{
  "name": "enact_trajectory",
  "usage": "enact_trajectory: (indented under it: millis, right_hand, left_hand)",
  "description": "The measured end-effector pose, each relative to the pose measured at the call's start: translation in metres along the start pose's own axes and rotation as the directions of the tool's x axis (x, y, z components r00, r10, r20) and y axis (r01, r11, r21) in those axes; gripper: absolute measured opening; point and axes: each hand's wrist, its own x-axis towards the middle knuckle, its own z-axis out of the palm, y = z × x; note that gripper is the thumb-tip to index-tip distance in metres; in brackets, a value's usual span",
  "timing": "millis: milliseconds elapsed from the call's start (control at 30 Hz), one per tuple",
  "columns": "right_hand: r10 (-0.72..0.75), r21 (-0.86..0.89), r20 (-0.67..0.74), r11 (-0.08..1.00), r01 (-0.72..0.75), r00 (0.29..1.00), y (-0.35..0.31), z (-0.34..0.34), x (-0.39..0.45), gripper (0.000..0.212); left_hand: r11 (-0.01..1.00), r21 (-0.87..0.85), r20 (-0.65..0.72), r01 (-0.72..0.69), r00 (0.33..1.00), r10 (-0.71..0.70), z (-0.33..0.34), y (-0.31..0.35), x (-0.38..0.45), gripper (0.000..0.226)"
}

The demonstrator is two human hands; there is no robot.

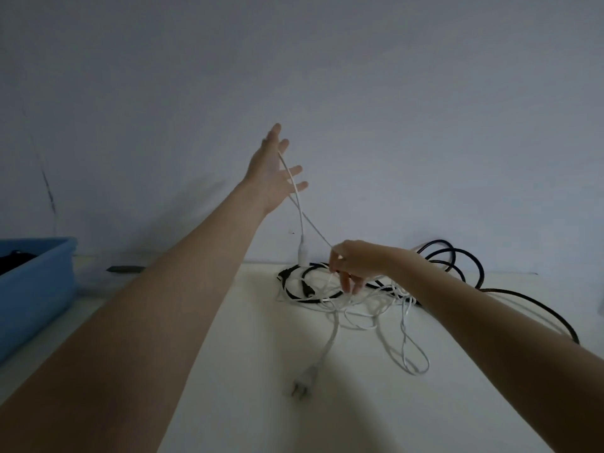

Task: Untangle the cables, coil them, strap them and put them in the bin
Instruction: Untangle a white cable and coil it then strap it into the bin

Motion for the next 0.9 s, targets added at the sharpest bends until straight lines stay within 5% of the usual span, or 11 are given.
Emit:
enact_trajectory:
  millis: [67, 133, 233, 333, 600, 767, 900]
  right_hand:
    - [0.015, 0.034, -0.059, 0.999, -0.013, 0.998, 0.006, -0.001, 0.001, 0.023]
    - [-0.077, -0.165, -0.159, 0.985, 0.050, 0.984, -0.004, -0.007, -0.001, 0.027]
    - [-0.321, -0.602, -0.248, 0.790, 0.114, 0.914, -0.030, -0.015, -0.008, 0.034]
    - [-0.461, -0.714, -0.236, 0.679, 0.169, 0.855, -0.039, -0.027, -0.015, 0.033]
    - [-0.373, -0.592, -0.423, 0.804, 0.060, 0.826, 0.002, -0.049, -0.009, 0.036]
    - [-0.170, -0.603, -0.445, 0.783, -0.154, 0.879, 0.031, -0.057, -0.011, 0.029]
    - [-0.070, -0.428, -0.446, 0.892, -0.144, 0.892, 0.012, -0.046, -0.001, 0.042]
  left_hand:
    - [0.985, 0.172, -0.009, -0.018, 1.000, 0.020, -0.004, 0.006, 0.002, 0.055]
    - [0.897, 0.442, -0.012, -0.005, 1.000, 0.011, -0.006, 0.000, 0.000, 0.056]
    - [0.674, 0.736, 0.075, 0.068, 0.981, -0.181, -0.010, -0.021, -0.007, 0.050]
    - [0.573, 0.806, 0.113, 0.147, 0.912, -0.394, -0.017, -0.034, -0.016, 0.037]
    - [0.551, 0.805, 0.190, 0.221, 0.784, -0.592, -0.036, -0.038, -0.024, 0.050]
    - [0.528, 0.820, 0.135, 0.221, 0.822, -0.553, -0.060, -0.023, -0.023, 0.047]
    - [0.547, 0.823, 0.178, 0.150, 0.848, -0.499, -0.052, -0.025, -0.026, 0.049]
